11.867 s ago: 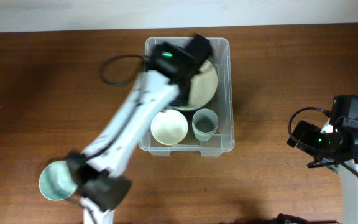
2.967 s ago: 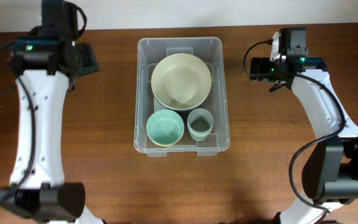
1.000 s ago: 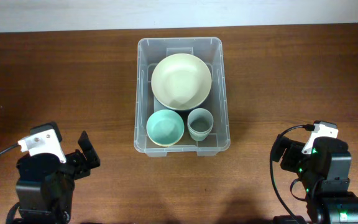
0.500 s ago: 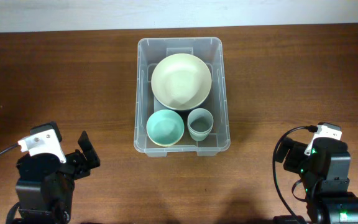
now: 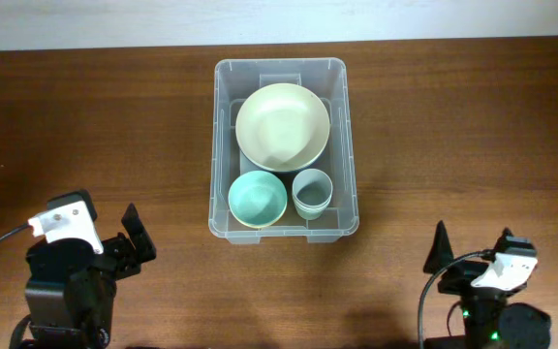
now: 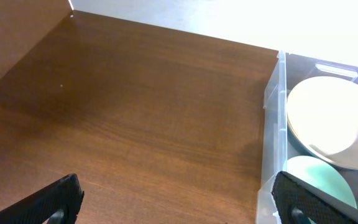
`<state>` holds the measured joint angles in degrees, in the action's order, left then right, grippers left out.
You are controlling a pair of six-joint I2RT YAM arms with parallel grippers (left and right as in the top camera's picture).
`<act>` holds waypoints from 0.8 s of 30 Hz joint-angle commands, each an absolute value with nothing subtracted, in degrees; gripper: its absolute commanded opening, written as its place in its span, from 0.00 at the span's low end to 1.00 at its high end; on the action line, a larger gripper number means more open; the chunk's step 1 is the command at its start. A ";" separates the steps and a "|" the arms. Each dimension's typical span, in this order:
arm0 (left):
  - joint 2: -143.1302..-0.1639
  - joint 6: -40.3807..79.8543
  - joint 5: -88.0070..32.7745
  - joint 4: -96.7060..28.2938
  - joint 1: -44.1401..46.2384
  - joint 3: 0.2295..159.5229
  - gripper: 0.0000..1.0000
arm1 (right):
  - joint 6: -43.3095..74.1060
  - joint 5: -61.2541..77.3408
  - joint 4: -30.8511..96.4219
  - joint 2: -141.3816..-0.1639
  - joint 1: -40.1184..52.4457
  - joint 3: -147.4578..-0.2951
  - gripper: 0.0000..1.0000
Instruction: Pack container
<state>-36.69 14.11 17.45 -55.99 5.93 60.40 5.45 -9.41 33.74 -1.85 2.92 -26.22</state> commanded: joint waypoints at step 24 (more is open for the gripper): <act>-36.56 14.04 17.85 -55.81 5.87 59.75 1.00 | -2.17 -3.40 4.60 -0.21 4.12 -0.32 0.99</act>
